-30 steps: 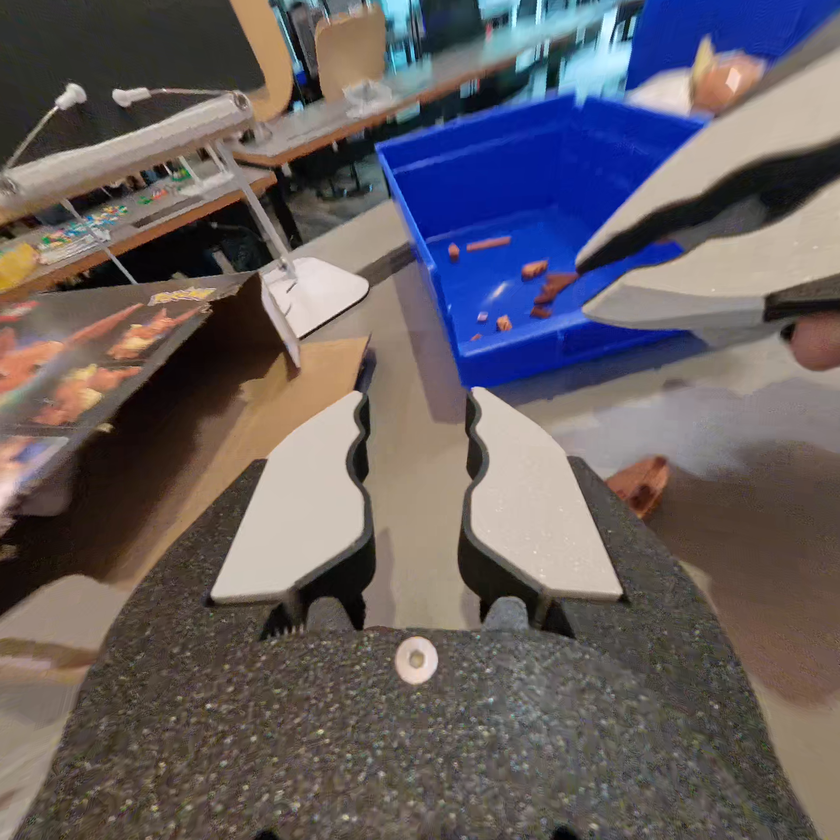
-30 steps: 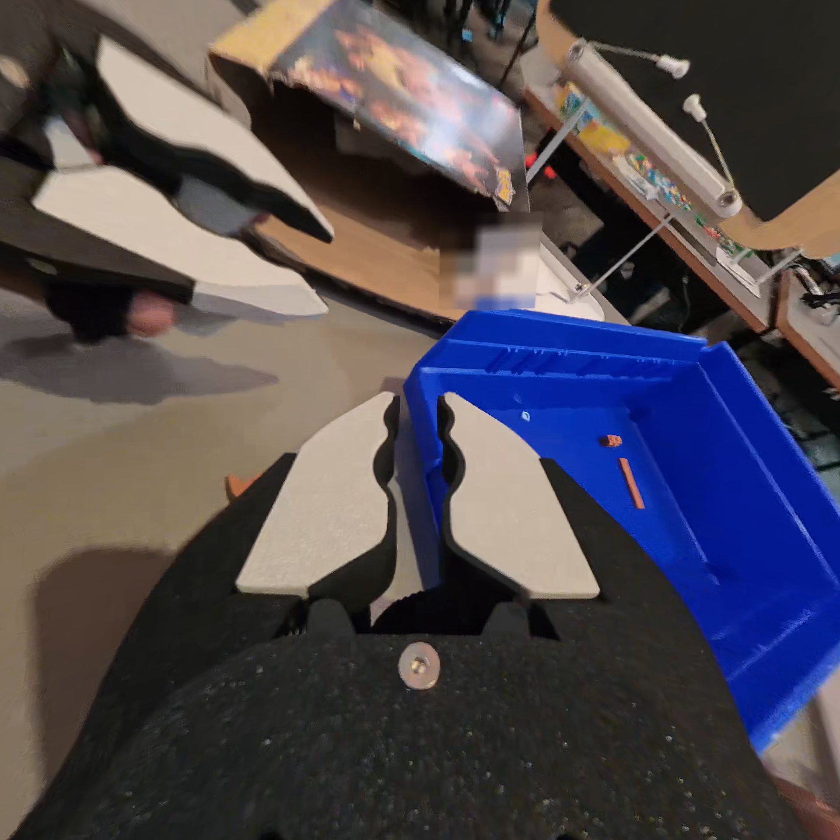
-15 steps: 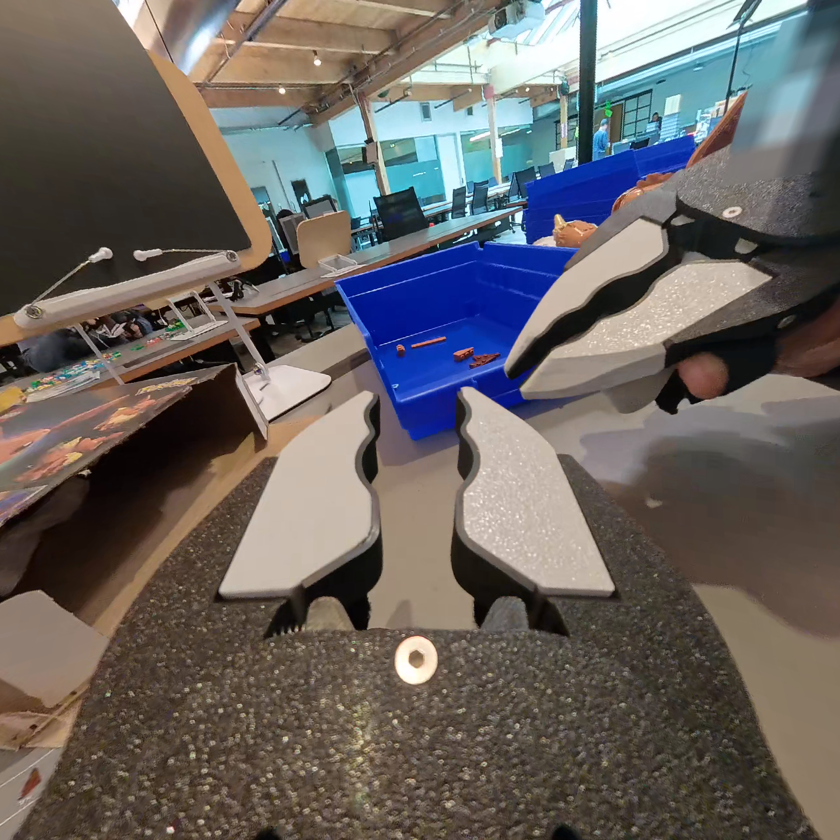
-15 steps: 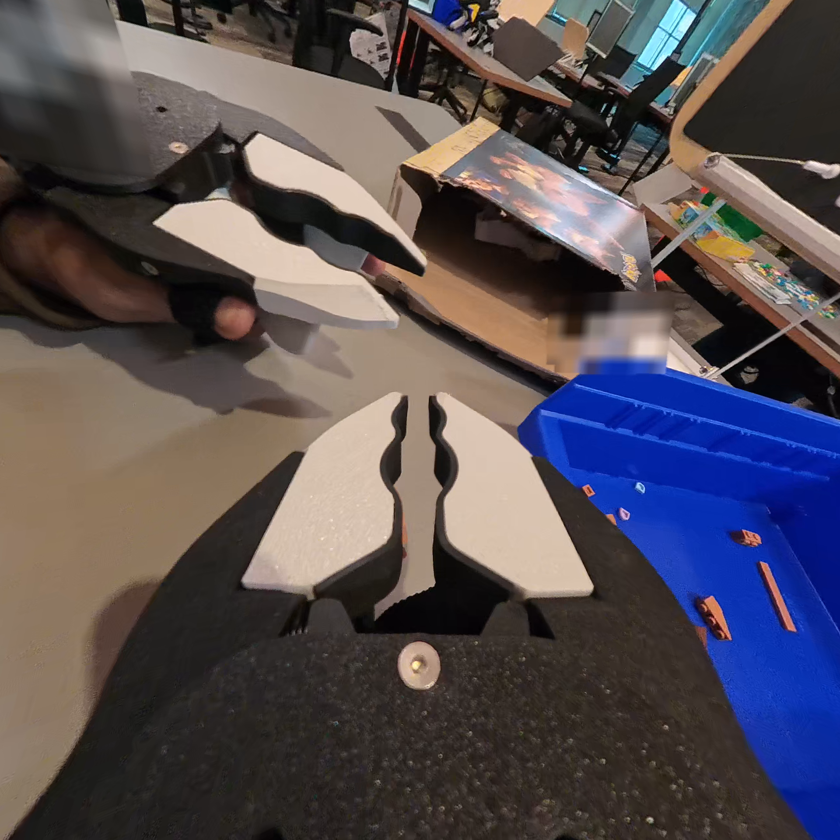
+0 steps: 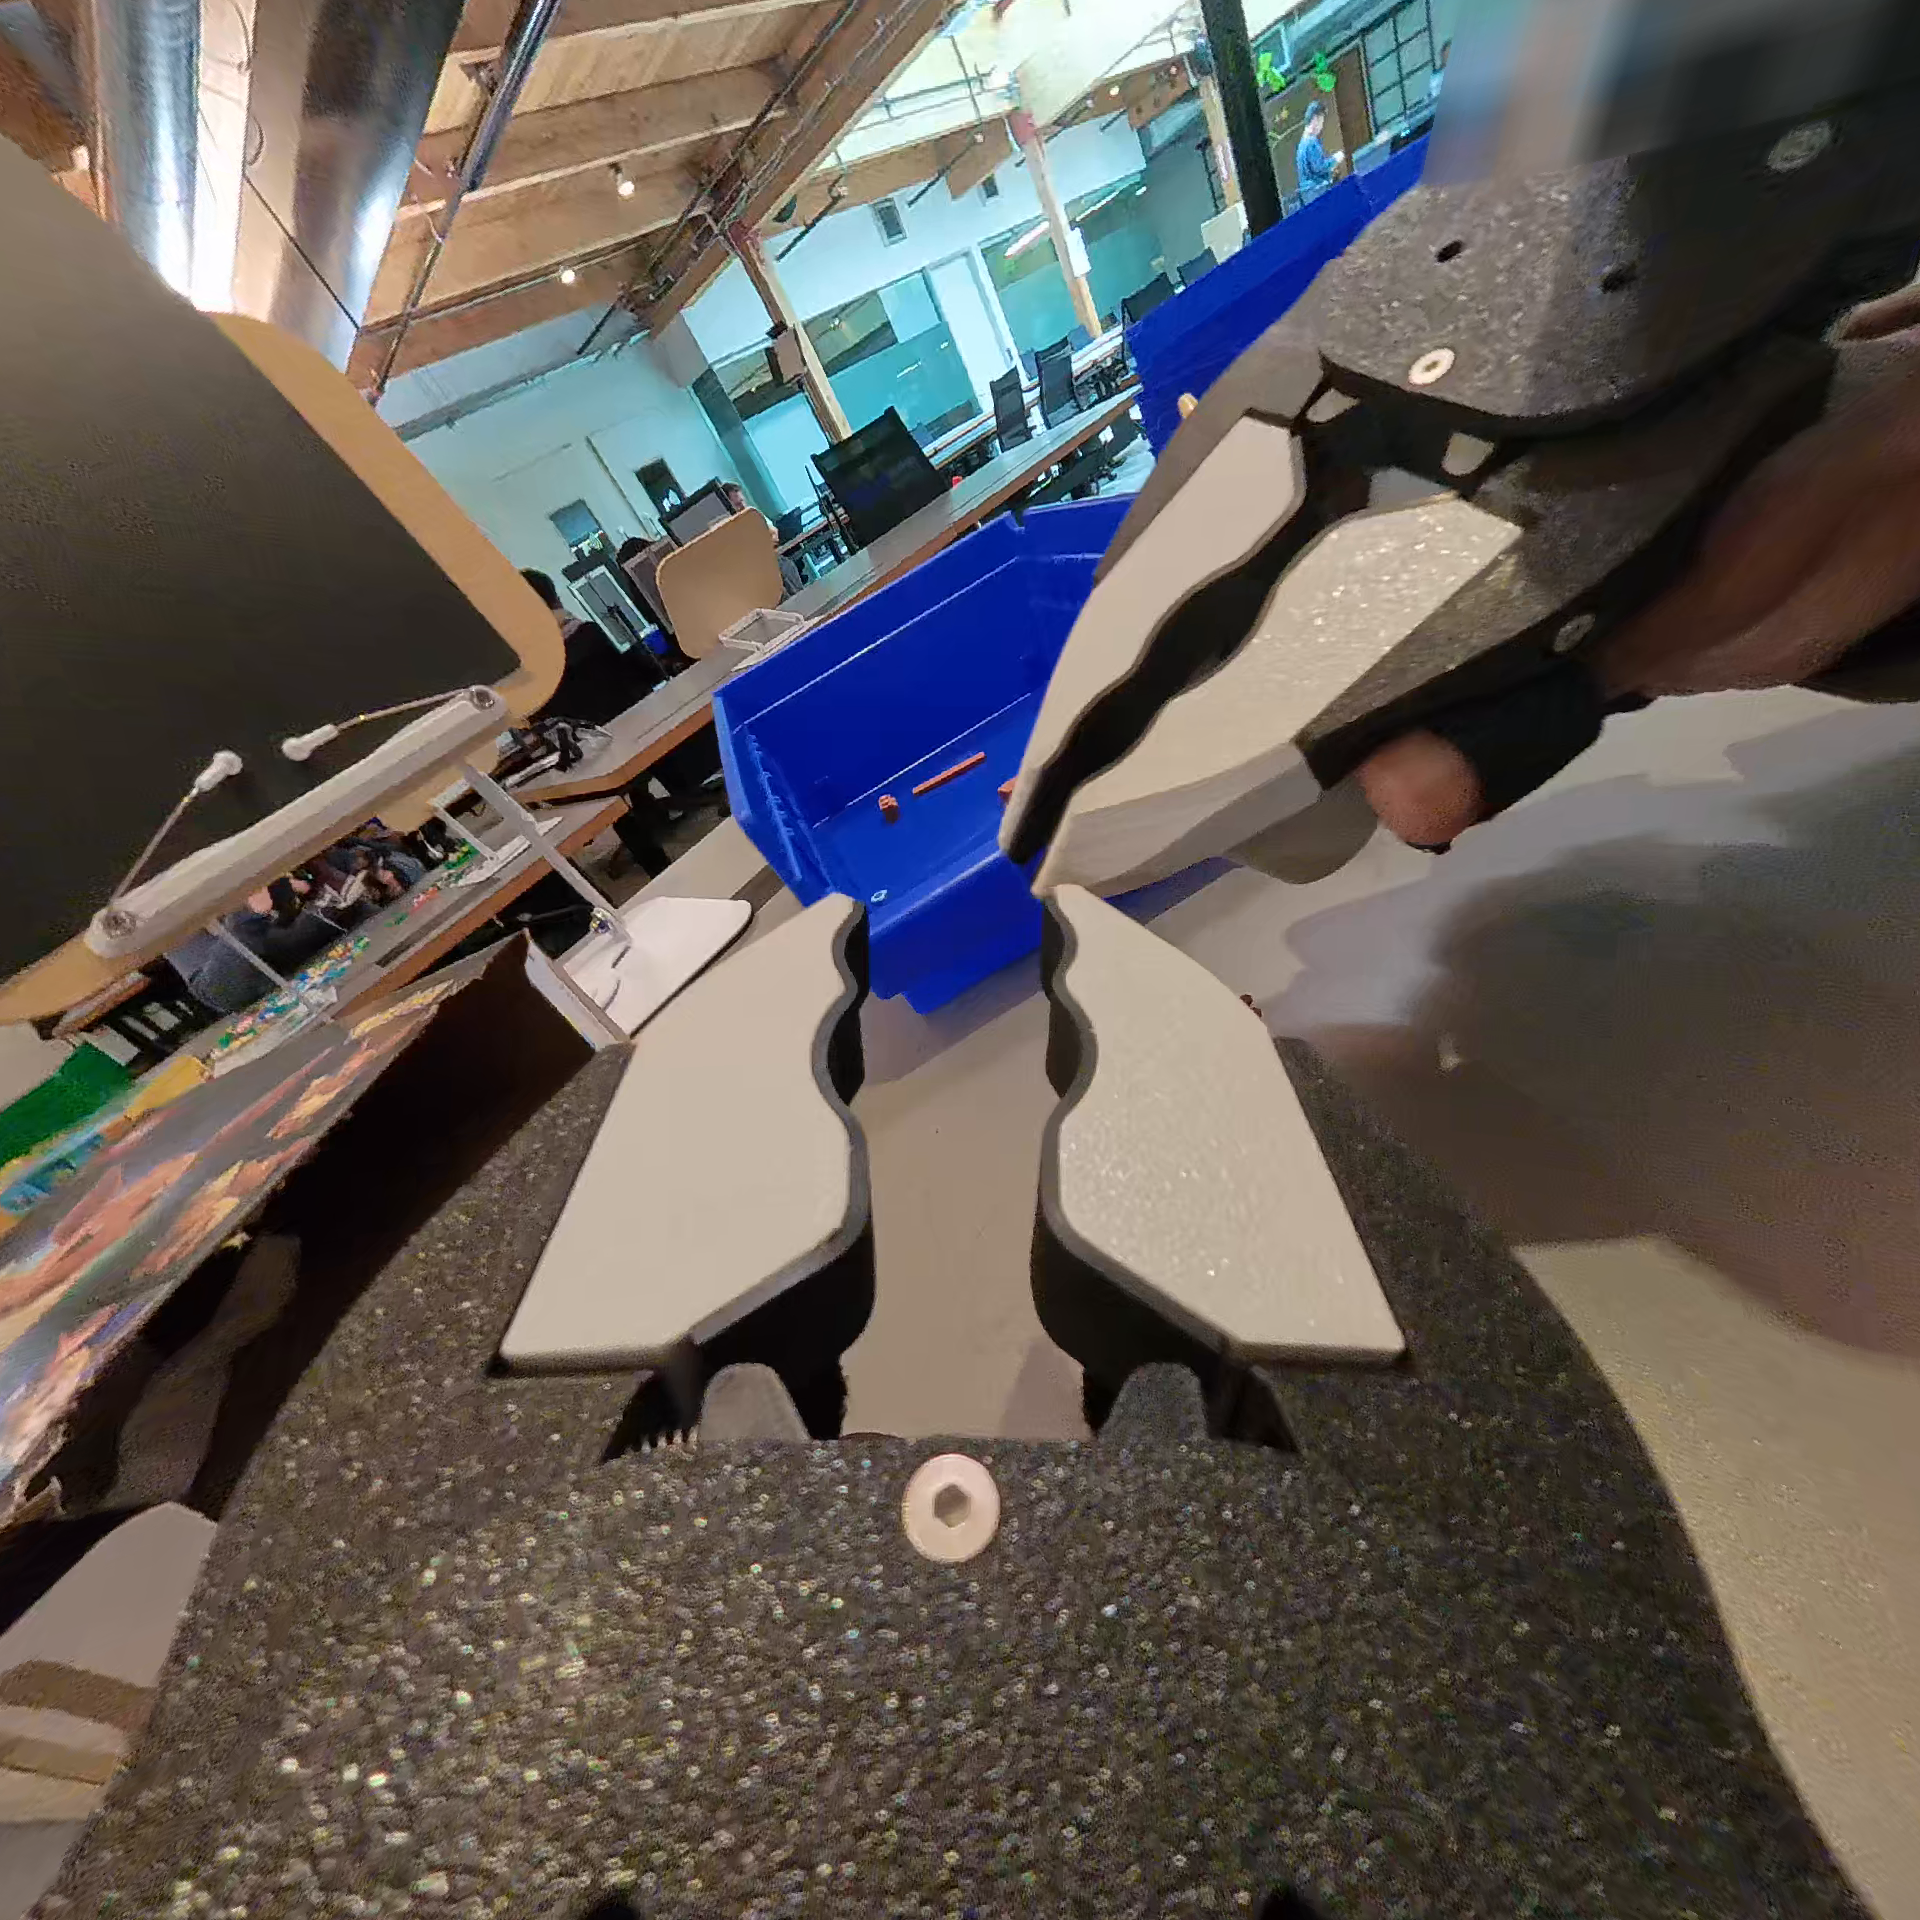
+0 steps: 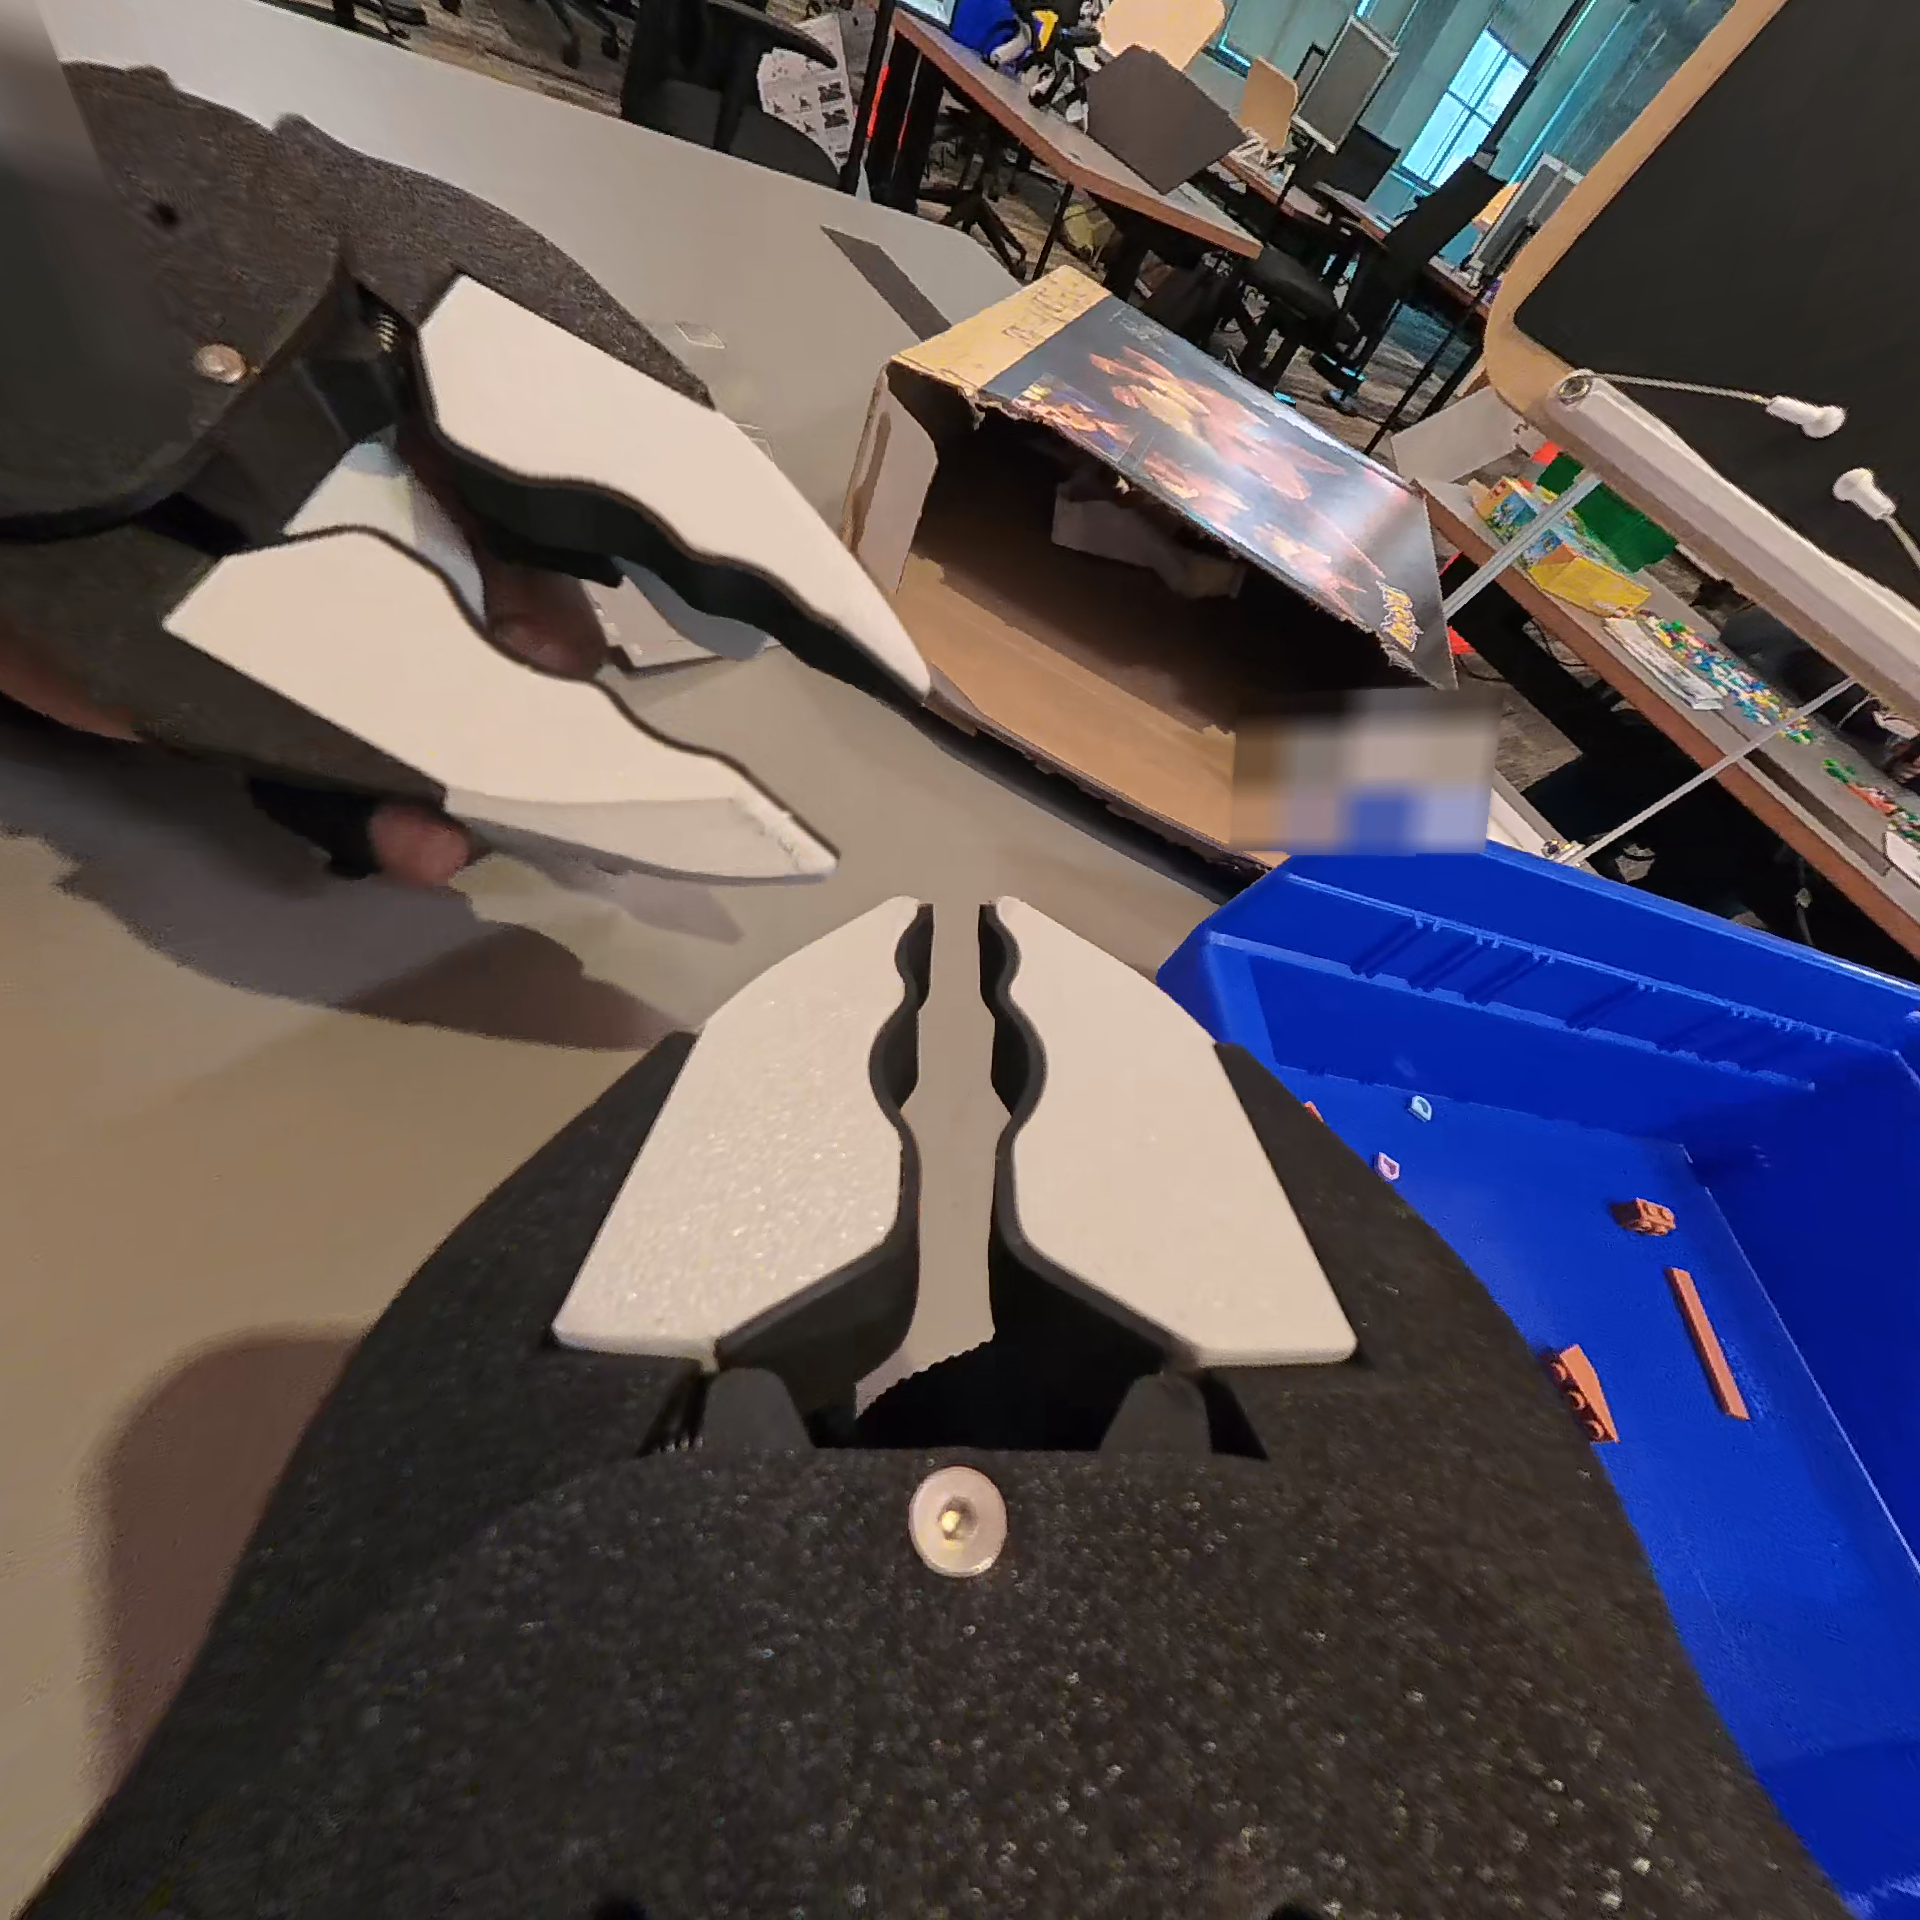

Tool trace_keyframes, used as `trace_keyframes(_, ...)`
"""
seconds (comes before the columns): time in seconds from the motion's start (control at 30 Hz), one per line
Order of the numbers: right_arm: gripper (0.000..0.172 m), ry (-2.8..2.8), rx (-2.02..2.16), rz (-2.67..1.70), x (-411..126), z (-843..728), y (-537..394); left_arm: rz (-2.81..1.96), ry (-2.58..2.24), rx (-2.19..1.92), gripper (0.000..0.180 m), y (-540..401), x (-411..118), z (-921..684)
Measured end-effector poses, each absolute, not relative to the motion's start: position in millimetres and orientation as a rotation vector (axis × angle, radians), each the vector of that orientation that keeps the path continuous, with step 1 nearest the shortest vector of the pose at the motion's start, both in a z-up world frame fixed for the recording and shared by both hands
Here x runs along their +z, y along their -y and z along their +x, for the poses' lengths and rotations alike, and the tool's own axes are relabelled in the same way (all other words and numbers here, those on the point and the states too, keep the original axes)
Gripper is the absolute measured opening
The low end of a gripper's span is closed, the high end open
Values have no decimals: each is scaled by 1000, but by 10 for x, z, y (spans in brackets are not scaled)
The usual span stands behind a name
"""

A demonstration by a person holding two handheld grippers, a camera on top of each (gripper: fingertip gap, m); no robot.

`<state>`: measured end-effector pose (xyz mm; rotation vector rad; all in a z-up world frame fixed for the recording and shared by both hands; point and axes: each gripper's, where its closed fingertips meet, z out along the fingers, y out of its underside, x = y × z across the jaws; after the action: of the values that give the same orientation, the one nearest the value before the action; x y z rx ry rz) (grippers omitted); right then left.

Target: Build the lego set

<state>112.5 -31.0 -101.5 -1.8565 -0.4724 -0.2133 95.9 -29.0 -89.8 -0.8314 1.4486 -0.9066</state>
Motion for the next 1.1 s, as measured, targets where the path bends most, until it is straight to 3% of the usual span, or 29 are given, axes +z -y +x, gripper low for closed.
trace_keyframes(0.33, 8, 534, -399, -1826, -1047, 1162, 269, -765, -1450, -819, 31, 297, -879, 951)
trace_keyframes(0.7, 9, 654, -473, -1507, -875, 930, 391, -716, -1391, -899, 30, 342, -793, 905)
trace_keyframes(1.1, 5, 443, -569, -1409, -443, 1149, 689, -819, -1279, -986, 30, 194, -606, 809)
